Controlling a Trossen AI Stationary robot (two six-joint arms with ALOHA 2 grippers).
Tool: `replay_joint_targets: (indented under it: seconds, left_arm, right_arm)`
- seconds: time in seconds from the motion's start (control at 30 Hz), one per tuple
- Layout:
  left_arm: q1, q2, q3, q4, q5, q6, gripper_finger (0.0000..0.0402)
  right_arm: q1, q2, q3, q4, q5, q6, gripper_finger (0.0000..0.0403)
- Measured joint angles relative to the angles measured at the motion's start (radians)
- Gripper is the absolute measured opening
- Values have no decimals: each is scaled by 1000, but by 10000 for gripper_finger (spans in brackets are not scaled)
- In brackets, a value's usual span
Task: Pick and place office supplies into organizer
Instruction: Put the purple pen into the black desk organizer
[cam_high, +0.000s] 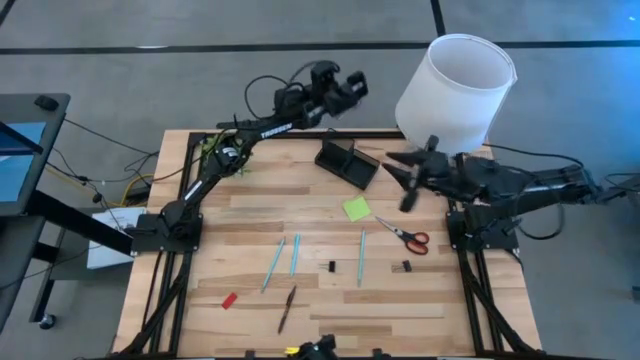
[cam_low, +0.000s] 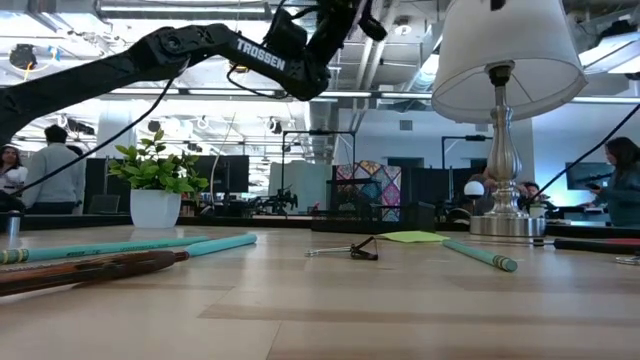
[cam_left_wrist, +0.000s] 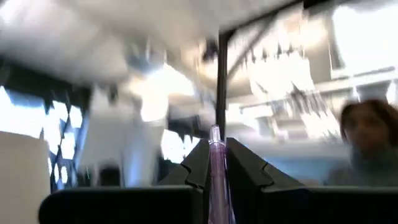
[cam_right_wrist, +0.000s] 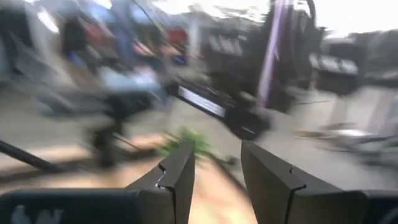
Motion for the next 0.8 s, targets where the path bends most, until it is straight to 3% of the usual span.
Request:
replay_joint_targets:
  seconds: [0.1,0.27,0.37,0.43,0.8]
  left_arm:
    - [-22,0,1,3,-123,0,19]
    - [-83,0,0,5,-266,-7,19]
    - [-119,0,0,5,-345,-5,19]
    - [-127,0,0,8,-332,-24,19]
    - [-166,0,11,14,-311,-161,19]
  right_arm:
    - [-72,77,-1,60,27,-132,124]
    - [-201,194,-1,327,41,-151,124]
    - [-261,229,1,421,-109,-138,124]
    - [-283,228,0,406,-217,-83,124]
    - [-324,151,0,335,-535,-117,124]
